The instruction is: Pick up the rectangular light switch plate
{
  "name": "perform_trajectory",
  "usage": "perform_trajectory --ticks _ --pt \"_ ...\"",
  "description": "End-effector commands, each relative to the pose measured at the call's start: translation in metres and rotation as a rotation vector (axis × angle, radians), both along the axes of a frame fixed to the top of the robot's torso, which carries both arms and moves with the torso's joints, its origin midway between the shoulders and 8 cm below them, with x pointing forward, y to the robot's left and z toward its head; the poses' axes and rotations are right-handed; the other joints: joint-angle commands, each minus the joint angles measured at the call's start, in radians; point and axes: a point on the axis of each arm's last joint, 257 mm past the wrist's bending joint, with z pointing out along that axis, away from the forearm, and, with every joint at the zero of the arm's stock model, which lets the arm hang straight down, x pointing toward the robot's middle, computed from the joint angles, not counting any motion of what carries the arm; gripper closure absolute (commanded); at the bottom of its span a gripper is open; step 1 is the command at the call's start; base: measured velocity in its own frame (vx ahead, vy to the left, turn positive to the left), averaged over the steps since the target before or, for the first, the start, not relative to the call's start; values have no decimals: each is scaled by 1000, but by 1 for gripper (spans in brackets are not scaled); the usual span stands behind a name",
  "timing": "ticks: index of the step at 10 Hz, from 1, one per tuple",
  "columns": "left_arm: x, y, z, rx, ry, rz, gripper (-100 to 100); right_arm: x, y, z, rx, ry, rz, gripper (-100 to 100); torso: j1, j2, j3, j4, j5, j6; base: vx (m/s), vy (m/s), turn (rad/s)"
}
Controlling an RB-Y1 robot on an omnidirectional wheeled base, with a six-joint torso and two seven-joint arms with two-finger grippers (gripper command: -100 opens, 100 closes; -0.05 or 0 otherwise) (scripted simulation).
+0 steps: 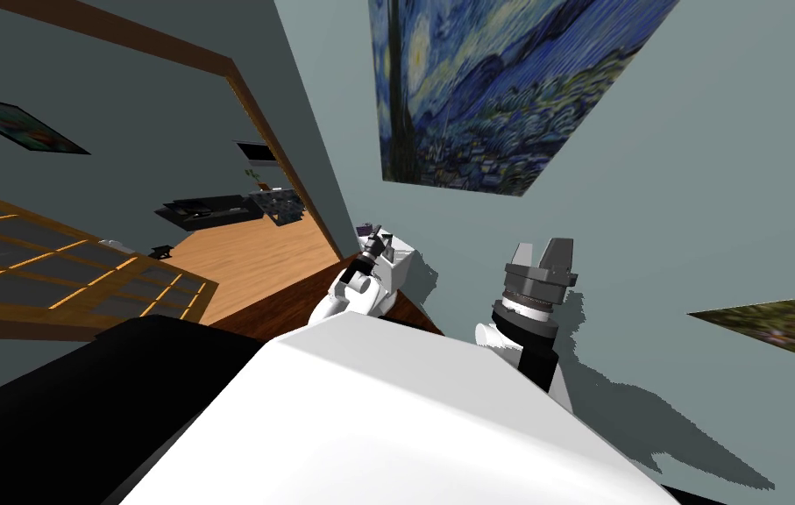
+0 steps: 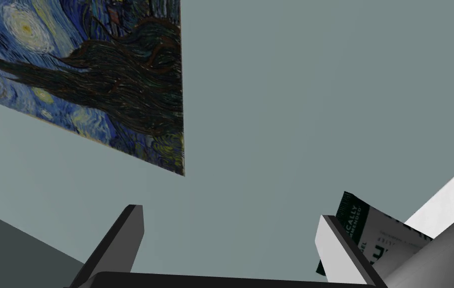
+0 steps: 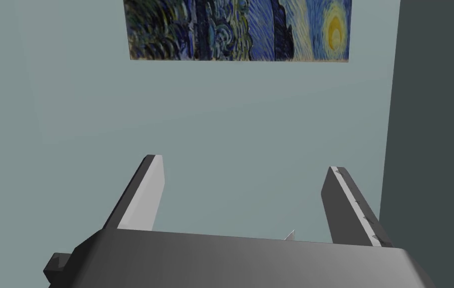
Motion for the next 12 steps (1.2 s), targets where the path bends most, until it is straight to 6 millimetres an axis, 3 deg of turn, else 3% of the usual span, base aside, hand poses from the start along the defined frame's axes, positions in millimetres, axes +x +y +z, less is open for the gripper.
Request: perform_trajectory --ticks 1,4,5,12 --pt "16 3 -11 56 32 6 -100 0 0 0 0 0 0 0 0 0 0 0 0 0 8 -9 27" --pt "17 4 -15 57 39 7 -100 0 0 0 0 0 0 0 1 1 1 0 0 0 -7 5 3" --pt "31 8 -25 109 71 17 -100 0 0 0 0 0 0 0 0 0 0 0 0 0 10 -11 35" --pt "31 8 -25 109 71 17 -100 0 0 0 0 0 0 0 0 1 1 0 0 0 -6 3 5"
